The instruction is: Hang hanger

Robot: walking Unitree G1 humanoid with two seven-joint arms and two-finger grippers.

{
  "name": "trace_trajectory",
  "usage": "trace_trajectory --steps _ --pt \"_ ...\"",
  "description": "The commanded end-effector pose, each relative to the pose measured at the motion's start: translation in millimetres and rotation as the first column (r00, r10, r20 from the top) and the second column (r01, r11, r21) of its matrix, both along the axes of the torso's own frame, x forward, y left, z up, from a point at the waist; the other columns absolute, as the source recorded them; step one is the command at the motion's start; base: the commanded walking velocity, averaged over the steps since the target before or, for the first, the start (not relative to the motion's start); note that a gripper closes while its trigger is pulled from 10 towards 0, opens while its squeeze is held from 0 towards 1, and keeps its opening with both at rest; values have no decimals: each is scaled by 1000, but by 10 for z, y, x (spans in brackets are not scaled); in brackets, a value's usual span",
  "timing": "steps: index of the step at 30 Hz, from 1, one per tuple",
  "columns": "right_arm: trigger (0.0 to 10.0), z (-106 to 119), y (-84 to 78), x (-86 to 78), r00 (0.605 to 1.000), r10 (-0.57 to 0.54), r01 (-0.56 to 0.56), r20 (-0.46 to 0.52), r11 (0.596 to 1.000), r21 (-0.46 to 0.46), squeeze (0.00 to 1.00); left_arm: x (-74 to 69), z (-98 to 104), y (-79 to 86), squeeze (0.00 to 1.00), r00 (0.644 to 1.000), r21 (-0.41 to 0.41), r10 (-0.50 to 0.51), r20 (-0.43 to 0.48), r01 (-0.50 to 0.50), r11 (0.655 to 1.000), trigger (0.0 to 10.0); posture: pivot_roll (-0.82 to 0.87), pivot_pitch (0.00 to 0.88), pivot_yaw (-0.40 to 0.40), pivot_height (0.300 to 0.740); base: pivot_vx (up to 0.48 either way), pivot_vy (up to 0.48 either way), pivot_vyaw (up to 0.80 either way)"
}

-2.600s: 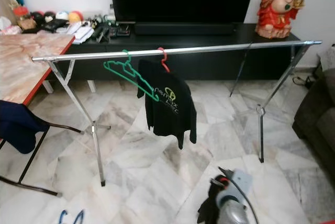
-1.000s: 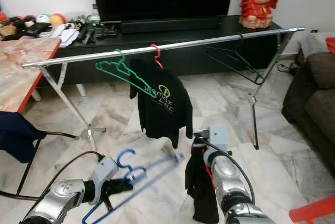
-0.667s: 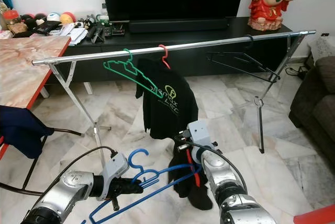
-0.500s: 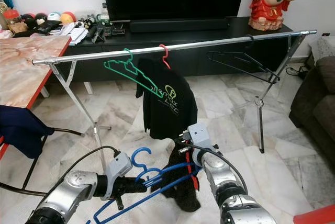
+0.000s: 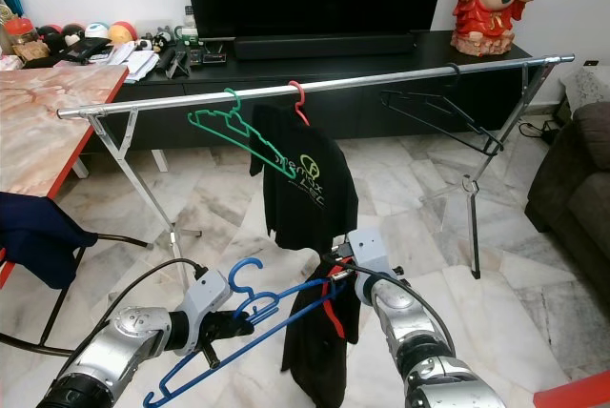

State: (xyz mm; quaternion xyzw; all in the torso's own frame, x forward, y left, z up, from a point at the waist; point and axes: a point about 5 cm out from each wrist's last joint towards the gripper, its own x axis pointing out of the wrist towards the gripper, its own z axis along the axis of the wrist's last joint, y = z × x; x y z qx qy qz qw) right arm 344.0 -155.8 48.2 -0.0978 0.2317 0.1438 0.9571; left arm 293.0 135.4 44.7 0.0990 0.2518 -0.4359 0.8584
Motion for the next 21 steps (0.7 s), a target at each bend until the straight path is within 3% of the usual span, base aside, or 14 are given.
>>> trace_trajectory --steps 1,15,19,21 --pt "10000 -25 -7 -20 1000 -4 4 -10 1000 7 0 25 6 74 0 999 26 35 14 -36 999 10000 4 17 -18 740 0 0 0" --pt "10000 -47 -73 -41 1000 -16 16 -15 1000 -3 0 47 27 41 0 997 38 55 48 -57 998 10000 6 20 -19 740 0 0 0" --pt "10000 -3 -39 -8 1000 -17 17 -2 999 27 0 4 36 -45 0 1000 -36 21 7 -20 999 10000 3 20 -19 740 0 0 0" --pt "10000 28 -28 15 1000 -19 19 5 999 41 0 -48 65 -112 0 999 -78 -49 -11 48 996 10000 2 19 -19 740 0 0 0"
